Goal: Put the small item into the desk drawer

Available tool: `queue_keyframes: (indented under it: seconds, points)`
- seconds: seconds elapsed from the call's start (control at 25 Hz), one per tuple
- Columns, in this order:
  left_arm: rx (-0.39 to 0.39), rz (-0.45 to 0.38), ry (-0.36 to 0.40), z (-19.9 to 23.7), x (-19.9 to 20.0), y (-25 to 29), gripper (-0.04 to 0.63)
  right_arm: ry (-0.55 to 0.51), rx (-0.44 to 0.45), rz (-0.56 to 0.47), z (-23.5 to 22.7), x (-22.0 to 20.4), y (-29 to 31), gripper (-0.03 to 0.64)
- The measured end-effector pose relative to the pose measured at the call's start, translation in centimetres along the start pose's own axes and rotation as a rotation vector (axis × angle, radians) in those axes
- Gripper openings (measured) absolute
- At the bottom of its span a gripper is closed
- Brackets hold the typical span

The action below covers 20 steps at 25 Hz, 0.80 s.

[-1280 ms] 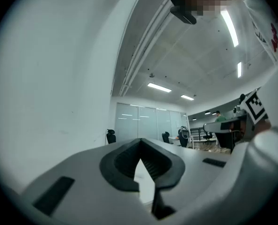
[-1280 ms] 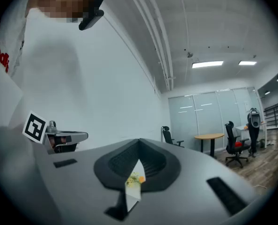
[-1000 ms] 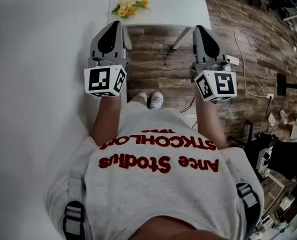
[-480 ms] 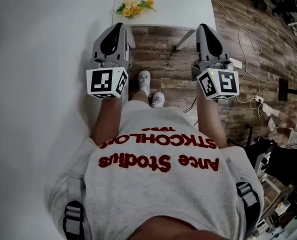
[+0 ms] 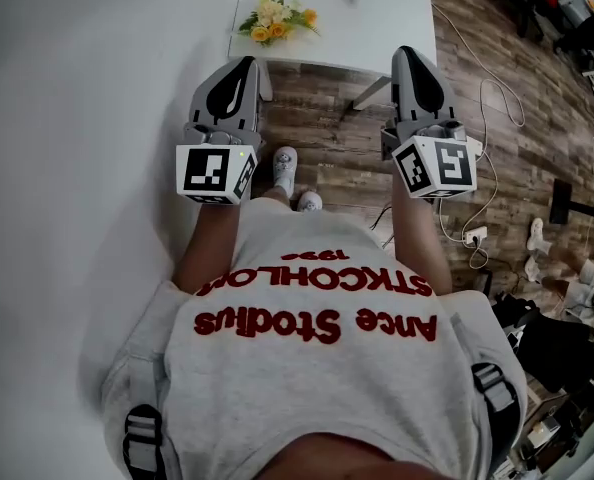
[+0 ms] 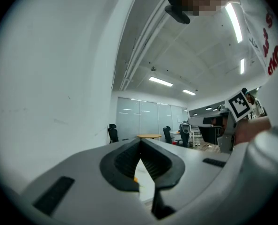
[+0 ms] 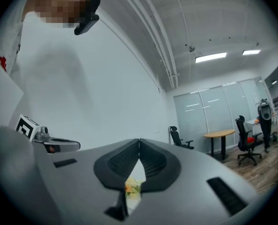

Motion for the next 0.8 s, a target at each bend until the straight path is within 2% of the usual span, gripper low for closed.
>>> queue_keyframes:
  seconds: [0.56,0.8]
  points:
    - [-0.02,-0.037,-0.025,3.4,3.5,8.9,0.006,0.032,-0.036,-0.002,-3.7,1.7,4.9,0.005]
    - [-0.016,-0.048,-0.018,4.9,5.5,11.4,0.006,0.051,-0.017,-0.026,-4.5,3.5,8.3,0.005]
Point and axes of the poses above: the fingertips, and each gripper's own axes: y forward along the fingers, z to its left, x out of its top, the point moved 7 cm from there along -y, backward along the fingers, and after that the axes turned 15 degrees about z, right-handed, at the moved point
